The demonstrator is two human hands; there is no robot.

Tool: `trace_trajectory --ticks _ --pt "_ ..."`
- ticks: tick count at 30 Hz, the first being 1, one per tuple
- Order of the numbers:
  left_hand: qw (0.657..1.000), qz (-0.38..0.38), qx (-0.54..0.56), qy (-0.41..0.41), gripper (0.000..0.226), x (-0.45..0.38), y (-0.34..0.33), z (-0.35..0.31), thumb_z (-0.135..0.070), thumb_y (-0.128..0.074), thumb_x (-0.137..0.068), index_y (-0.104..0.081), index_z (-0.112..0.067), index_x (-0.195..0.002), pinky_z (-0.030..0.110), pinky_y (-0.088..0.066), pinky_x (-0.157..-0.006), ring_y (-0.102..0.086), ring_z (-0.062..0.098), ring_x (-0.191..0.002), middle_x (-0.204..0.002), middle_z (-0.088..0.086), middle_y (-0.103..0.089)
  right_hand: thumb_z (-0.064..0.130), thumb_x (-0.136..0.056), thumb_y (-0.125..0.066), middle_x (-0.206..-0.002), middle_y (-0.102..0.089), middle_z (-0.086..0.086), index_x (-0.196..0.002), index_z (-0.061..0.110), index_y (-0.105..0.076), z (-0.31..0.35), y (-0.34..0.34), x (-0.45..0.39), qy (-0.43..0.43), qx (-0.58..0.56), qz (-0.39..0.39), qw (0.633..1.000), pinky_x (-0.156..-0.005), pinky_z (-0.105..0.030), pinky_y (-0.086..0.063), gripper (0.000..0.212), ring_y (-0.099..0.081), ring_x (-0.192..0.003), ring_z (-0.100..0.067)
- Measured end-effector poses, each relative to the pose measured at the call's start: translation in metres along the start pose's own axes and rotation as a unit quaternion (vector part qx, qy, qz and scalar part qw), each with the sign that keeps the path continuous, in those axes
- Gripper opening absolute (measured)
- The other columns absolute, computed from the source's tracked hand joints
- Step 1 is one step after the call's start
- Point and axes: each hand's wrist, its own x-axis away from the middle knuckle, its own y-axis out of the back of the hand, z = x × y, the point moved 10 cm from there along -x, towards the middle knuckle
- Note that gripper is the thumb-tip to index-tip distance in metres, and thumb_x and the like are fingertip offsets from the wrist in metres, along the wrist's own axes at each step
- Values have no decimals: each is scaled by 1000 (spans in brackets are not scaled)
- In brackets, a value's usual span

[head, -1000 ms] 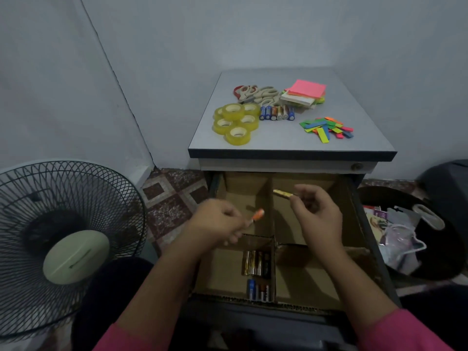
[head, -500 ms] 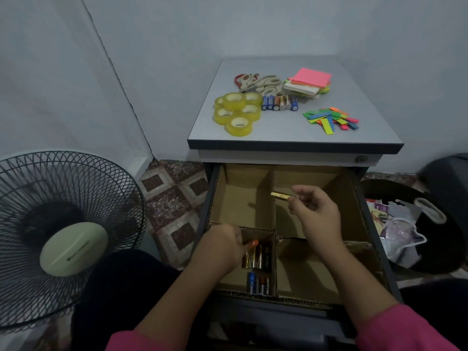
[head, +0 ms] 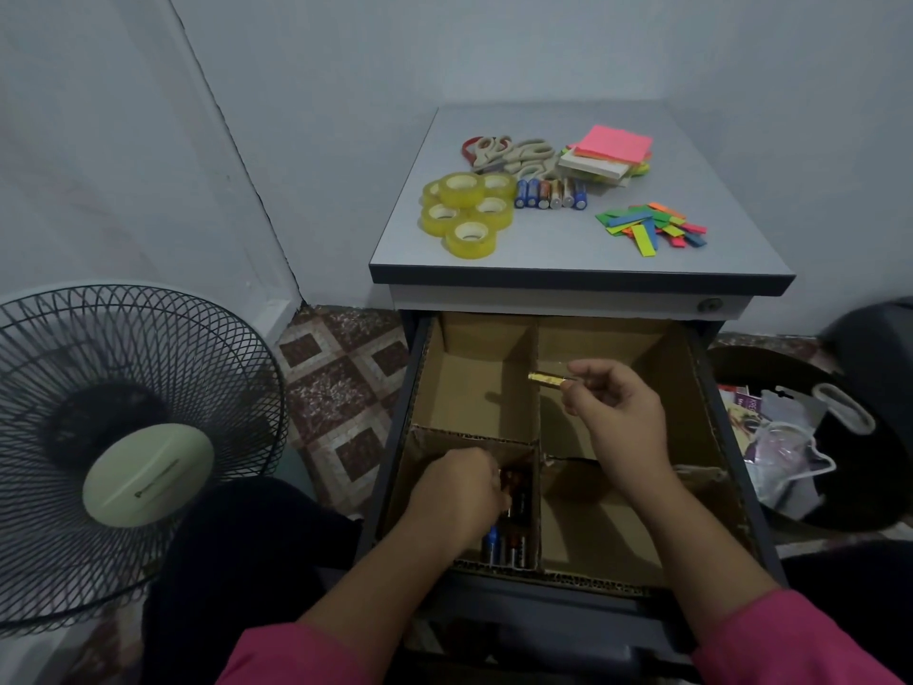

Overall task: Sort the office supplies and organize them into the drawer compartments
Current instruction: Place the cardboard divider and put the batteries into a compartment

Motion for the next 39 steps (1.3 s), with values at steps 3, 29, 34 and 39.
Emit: trace_trajectory --ticks 3,29,34,39 --pt "999 35 -35 8 29 -8 -12 -1 -24 -61 -90 -51 -18 -64 28 -46 -67 -62 19 -79 -74 0 -58 5 -86 -65 -94 -66 -4 -92 23 -65 -1 0 0 -1 -1 0 1000 -83 -32 -55 19 -64 -92 -25" --pt "990 -12 -53 -133 31 4 -3 -28 -8 -52 -91 -57 -20 -120 25 -42 -70 -61 23 -97 -105 5 -65 4 -86 -66 -91 -65 -1 -91 26 -64 2 -3 0 18 9 12 1000 -81 -31 -56 22 -64 -90 -24" --pt "990 6 -68 -125 28 1 -7 -27 -10 -51 -93 -58 -17 -120 30 -48 -75 -61 24 -99 -109 7 -64 5 -86 -65 -92 -65 -3 -90 28 -64 2 -2 1 16 12 12 1000 -80 -30 -55 23 -64 -91 -24" --pt "998 1 12 -55 16 -3 10 -10 -14 -59 -91 -67 -19 -103 30 -52 -84 -63 19 -96 -103 3 -67 6 -86 -66 -93 -65 -2 -94 25 -64 0 -1 2 3 16 17 1000 -77 -25 -55 21 -64 -90 -22"
